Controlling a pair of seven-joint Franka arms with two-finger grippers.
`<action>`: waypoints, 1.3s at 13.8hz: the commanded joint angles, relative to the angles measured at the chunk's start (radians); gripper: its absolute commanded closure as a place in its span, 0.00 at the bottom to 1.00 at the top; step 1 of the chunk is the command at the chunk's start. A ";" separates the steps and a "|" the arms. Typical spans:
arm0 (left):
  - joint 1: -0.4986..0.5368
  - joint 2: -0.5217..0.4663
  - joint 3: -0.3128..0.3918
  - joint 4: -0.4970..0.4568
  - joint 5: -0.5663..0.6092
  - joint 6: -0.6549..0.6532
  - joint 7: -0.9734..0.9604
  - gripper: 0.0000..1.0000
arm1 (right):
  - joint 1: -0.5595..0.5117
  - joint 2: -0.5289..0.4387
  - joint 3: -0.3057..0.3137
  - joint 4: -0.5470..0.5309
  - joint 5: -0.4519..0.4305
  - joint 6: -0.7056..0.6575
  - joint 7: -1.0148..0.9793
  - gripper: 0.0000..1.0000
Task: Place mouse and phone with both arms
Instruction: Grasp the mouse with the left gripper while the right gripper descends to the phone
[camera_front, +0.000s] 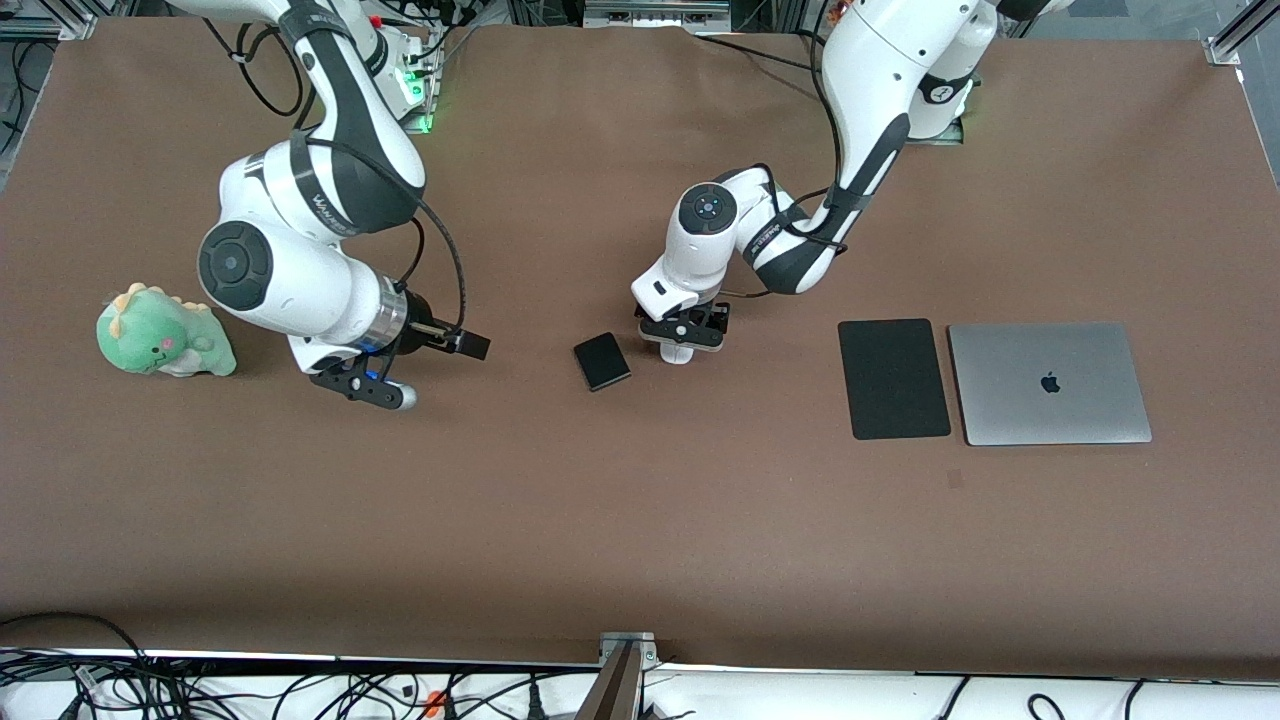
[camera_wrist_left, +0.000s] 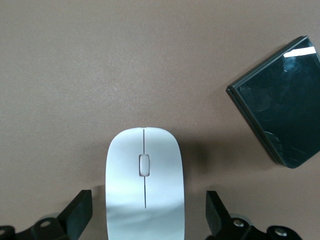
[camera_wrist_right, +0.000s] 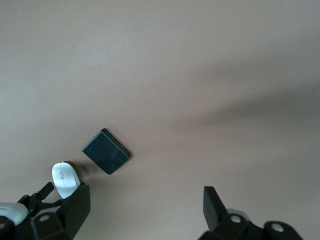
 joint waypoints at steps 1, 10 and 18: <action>-0.008 0.012 0.008 0.017 0.032 0.010 -0.017 0.39 | 0.008 0.007 -0.006 -0.001 0.014 0.016 0.018 0.00; 0.107 -0.178 -0.002 0.106 0.016 -0.509 0.026 0.68 | 0.033 0.015 -0.006 -0.001 0.012 0.029 0.024 0.00; 0.488 -0.126 -0.003 0.082 -0.023 -0.602 0.382 0.66 | 0.229 0.139 0.017 0.010 -0.092 0.271 0.142 0.00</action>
